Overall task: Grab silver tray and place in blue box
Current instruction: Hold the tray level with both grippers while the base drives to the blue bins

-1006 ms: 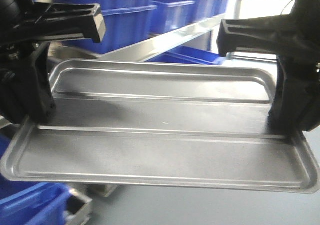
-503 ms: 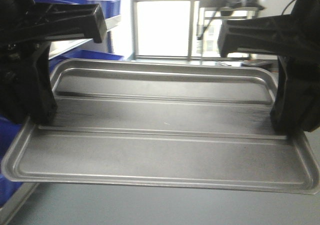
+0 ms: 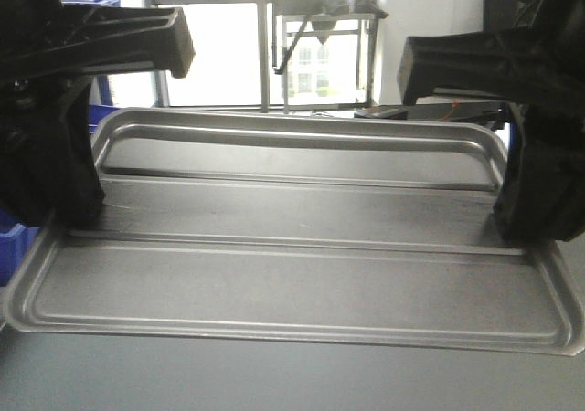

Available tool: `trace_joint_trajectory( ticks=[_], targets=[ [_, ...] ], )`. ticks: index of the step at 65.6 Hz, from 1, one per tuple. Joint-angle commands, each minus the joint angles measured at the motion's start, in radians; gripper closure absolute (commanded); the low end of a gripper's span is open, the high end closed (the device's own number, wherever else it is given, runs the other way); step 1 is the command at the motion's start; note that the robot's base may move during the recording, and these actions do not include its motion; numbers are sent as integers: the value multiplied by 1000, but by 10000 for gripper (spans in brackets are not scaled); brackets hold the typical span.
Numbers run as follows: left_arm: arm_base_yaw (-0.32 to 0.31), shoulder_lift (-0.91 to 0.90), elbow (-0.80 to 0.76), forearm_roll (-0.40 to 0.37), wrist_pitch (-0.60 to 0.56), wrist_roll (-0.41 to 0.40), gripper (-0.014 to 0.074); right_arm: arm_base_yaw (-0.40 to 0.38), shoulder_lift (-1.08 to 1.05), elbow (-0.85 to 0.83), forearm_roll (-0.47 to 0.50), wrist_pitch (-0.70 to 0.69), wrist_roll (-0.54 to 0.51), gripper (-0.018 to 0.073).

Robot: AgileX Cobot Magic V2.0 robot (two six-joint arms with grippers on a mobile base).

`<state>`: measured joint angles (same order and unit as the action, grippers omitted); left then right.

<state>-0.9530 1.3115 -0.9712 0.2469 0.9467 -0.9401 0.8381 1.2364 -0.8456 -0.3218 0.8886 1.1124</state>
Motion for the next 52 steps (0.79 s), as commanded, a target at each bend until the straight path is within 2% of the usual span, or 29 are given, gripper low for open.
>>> trace_joint_trajectory(
  ticks=[1, 52],
  targets=[
    [-7, -31, -27, 14, -12, -2, 611, -2, -20, -23, -47, -19, -1, 491],
    [-7, -31, -27, 14, -12, -2, 611, -2, -20, -23, -47, -19, -1, 491]
  ],
)
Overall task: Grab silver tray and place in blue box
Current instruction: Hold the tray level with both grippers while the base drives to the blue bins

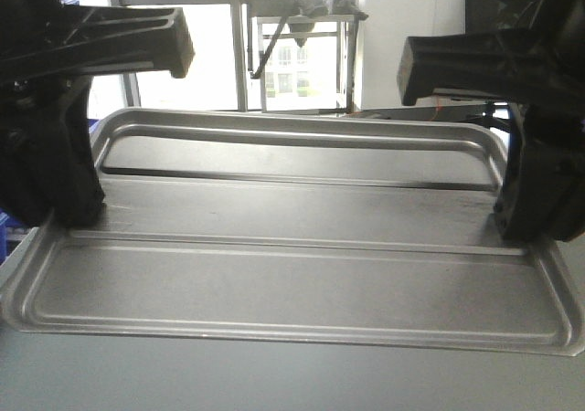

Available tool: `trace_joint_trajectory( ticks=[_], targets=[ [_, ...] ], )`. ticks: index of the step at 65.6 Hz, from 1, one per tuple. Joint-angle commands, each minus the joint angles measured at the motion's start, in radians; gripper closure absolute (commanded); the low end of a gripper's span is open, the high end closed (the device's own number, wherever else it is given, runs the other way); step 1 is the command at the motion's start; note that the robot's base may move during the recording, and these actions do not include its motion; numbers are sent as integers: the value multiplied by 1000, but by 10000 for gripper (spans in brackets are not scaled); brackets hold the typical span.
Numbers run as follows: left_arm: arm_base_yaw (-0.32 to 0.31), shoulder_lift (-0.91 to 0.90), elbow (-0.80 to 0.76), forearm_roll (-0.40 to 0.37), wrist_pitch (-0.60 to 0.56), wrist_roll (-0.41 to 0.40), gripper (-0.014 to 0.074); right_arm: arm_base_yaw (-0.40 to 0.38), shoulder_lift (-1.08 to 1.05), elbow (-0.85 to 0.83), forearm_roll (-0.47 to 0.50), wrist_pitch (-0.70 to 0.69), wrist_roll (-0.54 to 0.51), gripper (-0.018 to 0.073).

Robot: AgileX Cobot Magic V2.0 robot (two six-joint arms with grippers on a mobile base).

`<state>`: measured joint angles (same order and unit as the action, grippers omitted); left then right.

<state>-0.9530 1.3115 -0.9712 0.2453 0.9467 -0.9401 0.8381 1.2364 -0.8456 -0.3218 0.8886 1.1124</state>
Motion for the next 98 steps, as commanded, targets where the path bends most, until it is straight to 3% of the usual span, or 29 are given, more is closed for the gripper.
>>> trace_joint_trajectory(
  ticks=[1, 98],
  targets=[
    [-7, -31, -27, 16, -12, -2, 611, -2, -20, -23, -47, -19, -1, 491],
    [-7, -31, -27, 13, -10, -2, 611, -2, -21, -23, -48, -11, -1, 491]
  ],
)
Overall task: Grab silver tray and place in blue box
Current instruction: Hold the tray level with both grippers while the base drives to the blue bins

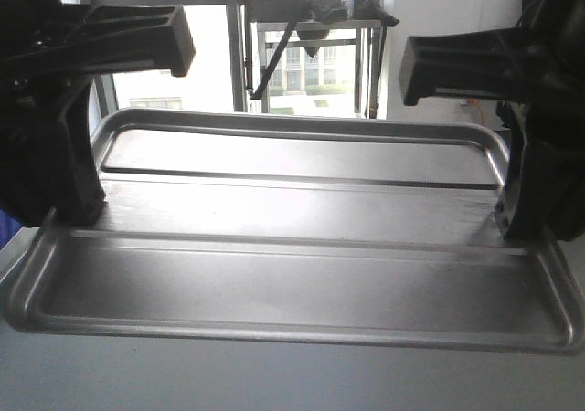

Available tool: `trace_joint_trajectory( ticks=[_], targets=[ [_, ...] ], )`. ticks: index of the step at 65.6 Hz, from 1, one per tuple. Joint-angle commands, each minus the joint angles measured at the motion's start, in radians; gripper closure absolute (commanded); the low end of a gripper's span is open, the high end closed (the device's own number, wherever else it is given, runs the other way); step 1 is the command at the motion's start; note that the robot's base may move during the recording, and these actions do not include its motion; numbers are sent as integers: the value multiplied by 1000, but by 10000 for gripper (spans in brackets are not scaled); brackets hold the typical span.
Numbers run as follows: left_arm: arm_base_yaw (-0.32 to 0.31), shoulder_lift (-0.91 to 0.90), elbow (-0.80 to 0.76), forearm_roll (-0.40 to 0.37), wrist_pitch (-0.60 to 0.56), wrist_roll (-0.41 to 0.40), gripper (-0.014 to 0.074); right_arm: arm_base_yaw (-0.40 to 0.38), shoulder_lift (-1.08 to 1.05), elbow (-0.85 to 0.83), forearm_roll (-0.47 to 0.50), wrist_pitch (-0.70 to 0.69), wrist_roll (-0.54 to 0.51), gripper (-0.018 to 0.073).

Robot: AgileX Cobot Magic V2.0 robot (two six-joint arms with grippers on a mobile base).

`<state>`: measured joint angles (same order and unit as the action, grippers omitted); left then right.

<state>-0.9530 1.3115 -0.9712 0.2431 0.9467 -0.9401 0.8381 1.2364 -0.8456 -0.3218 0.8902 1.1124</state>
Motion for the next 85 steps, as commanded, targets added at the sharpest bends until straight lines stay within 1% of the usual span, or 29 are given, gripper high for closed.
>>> trace_joint_trajectory(
  ticks=[1, 85],
  targets=[
    [-7, -31, -27, 15, -10, -2, 611, -2, -21, -23, -48, -12, -1, 491],
    [-7, -31, -27, 19, -12, -2, 611, -2, -21, -23, -49, -12, -1, 491]
  ],
)
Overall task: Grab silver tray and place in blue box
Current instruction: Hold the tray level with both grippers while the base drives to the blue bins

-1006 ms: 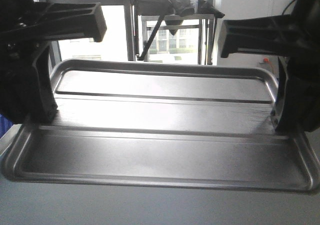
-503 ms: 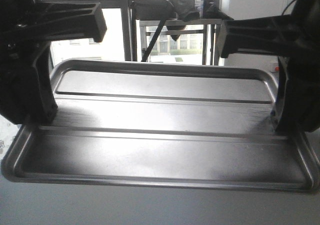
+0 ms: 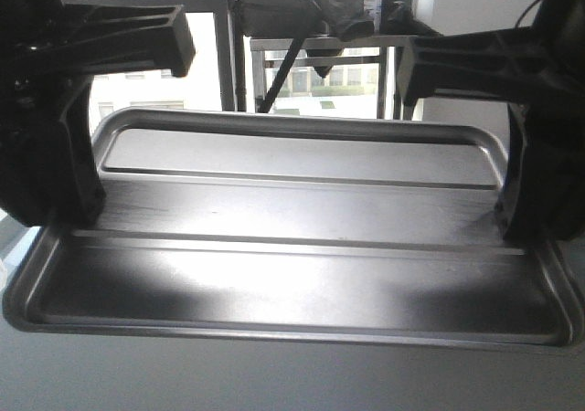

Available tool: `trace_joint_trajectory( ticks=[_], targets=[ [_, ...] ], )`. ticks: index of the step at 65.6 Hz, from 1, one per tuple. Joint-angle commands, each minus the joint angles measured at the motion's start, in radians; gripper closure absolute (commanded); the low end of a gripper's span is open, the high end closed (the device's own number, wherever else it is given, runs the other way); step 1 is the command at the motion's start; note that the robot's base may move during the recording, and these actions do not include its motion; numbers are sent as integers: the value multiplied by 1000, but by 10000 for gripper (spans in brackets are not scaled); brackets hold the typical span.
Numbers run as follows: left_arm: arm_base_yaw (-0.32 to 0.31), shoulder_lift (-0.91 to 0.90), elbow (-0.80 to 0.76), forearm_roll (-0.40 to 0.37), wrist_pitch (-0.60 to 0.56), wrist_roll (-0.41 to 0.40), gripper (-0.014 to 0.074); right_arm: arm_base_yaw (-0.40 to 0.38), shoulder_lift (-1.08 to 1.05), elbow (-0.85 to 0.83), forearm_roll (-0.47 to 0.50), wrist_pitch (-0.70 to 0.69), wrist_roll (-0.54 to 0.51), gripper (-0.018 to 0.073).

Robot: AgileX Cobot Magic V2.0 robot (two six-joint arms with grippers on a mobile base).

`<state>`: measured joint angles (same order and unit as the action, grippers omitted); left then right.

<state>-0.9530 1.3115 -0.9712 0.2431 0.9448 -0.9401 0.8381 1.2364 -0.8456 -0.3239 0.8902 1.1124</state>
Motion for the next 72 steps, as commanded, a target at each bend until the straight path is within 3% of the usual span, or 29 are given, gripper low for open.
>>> trace_joint_trajectory(
  ticks=[1, 72],
  targets=[
    [-7, -31, -27, 19, -10, -2, 611, -2, -21, -23, -47, -12, -1, 491],
    [-7, -31, -27, 19, -10, -2, 611, -2, -21, -23, -47, -12, -1, 491]
  ],
)
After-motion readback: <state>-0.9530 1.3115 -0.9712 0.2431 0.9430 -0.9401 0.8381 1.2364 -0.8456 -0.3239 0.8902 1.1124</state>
